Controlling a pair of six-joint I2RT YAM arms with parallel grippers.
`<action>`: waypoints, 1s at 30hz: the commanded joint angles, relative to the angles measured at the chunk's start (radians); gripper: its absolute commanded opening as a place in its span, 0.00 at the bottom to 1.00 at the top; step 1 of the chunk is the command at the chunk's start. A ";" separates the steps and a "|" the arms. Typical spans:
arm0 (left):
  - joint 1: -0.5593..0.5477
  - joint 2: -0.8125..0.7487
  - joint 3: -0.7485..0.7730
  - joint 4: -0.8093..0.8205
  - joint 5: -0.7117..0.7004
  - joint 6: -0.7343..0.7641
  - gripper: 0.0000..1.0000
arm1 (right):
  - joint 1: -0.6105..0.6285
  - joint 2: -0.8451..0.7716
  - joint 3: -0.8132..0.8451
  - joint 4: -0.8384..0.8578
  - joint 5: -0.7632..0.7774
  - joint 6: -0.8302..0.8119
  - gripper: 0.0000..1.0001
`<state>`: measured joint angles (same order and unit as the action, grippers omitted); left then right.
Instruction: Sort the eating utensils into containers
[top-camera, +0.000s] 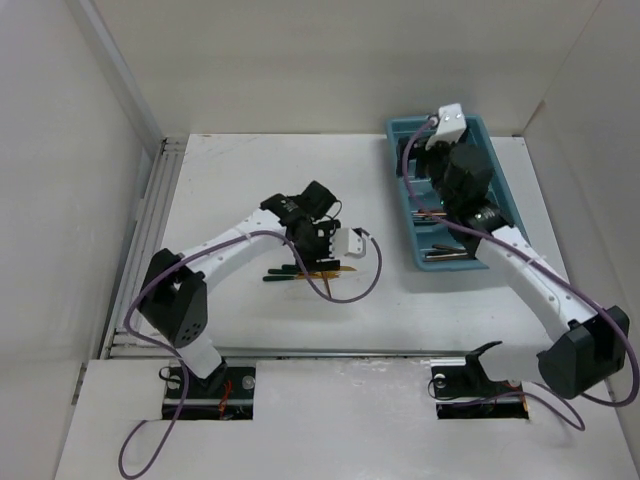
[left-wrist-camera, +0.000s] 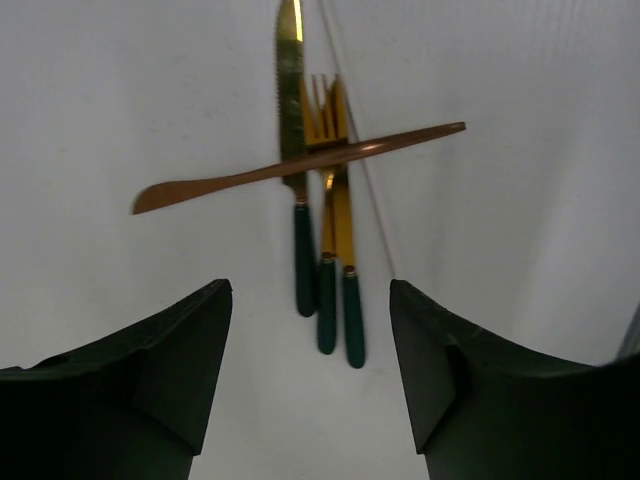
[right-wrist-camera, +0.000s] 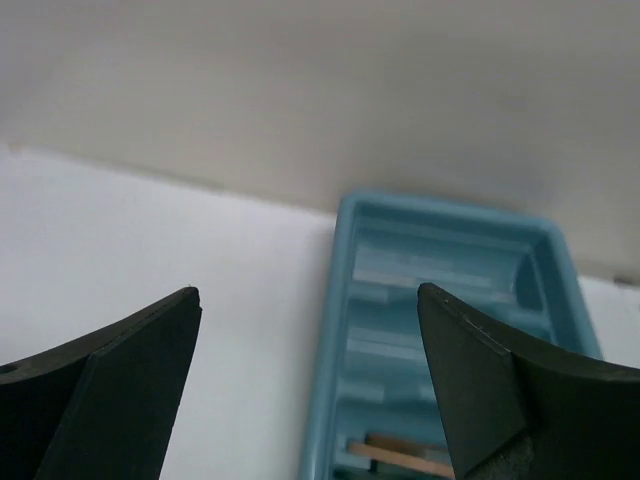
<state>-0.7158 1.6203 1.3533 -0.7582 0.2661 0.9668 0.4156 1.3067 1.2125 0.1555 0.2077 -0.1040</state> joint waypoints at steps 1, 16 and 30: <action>-0.004 0.048 -0.049 -0.061 -0.007 -0.103 0.60 | 0.075 -0.059 -0.115 -0.103 0.071 -0.059 0.93; -0.043 0.217 -0.154 0.247 -0.094 -0.361 0.68 | 0.153 -0.236 -0.251 -0.136 0.196 -0.049 0.93; -0.077 0.250 -0.258 0.203 -0.113 -0.338 0.00 | 0.153 -0.282 -0.281 -0.145 0.263 -0.049 0.93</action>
<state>-0.7898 1.8244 1.1717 -0.5133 0.1532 0.6273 0.5659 1.0519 0.9321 -0.0162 0.4427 -0.1463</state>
